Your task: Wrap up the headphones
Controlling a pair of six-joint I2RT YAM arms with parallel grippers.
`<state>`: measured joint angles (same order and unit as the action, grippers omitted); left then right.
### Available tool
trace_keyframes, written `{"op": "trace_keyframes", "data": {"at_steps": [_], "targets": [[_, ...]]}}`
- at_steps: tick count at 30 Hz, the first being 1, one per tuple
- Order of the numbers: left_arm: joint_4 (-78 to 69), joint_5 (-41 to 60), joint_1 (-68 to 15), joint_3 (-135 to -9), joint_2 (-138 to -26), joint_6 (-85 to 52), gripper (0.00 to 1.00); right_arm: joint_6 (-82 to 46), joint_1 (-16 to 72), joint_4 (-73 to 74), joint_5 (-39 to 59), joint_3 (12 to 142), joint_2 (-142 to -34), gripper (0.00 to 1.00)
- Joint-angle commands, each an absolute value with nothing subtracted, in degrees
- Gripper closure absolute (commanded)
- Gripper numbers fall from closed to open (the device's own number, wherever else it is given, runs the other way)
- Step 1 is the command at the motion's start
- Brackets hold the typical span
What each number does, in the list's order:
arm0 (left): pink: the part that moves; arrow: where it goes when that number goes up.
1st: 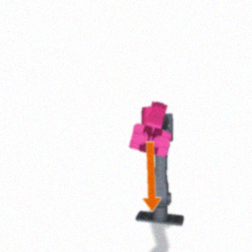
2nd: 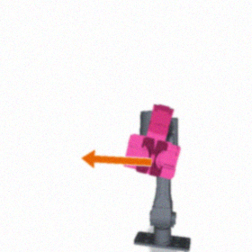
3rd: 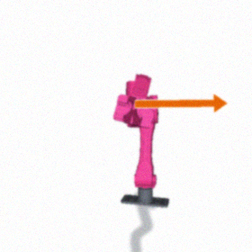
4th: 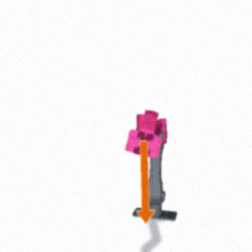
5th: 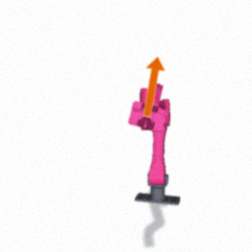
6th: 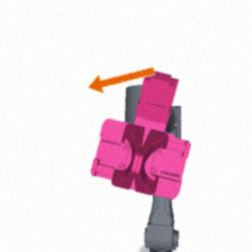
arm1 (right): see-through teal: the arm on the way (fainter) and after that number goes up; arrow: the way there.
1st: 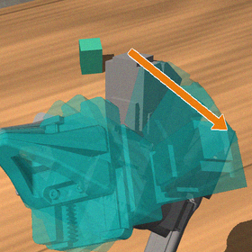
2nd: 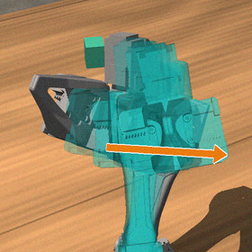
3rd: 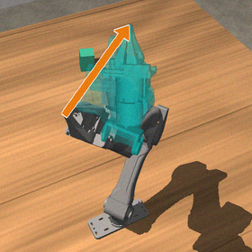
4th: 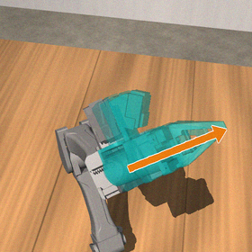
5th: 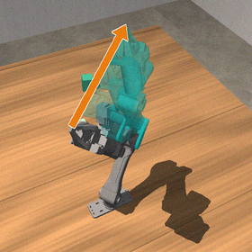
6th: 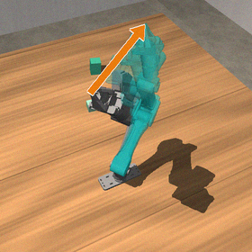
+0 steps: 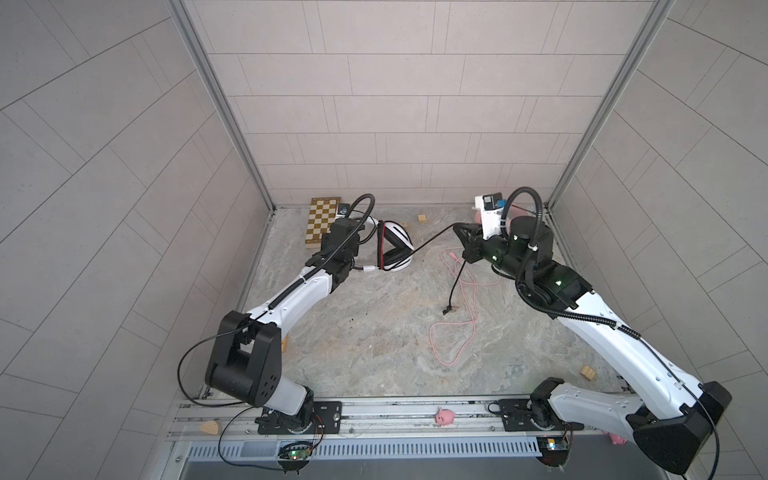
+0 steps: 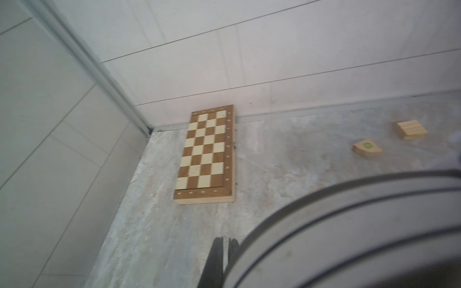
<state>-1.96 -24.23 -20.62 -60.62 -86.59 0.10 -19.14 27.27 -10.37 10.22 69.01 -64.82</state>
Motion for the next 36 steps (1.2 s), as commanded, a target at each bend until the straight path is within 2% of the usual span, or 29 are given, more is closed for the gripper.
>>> {"op": "trace_keyframes", "data": {"at_steps": [1, 13, 21, 36], "targets": [[-4.04, -20.07, -22.40, -63.54, -87.10, 3.87, 1.00, -21.72, 21.54, -5.56, 13.59, 71.10, -64.34, 0.92], [3.40, -6.12, -33.66, -66.39, -88.94, 19.14, 1.00, -23.19, 13.22, -2.99, 16.29, 76.38, -72.34, 0.92], [0.91, 7.23, -34.72, -65.33, -85.95, 14.29, 1.00, -27.33, 8.15, 1.09, 19.95, 73.16, -75.95, 0.92], [-5.23, 16.79, -34.63, -62.23, -78.19, 8.84, 1.00, -27.84, 7.20, 2.61, 22.99, 63.33, -81.82, 0.92]]}}
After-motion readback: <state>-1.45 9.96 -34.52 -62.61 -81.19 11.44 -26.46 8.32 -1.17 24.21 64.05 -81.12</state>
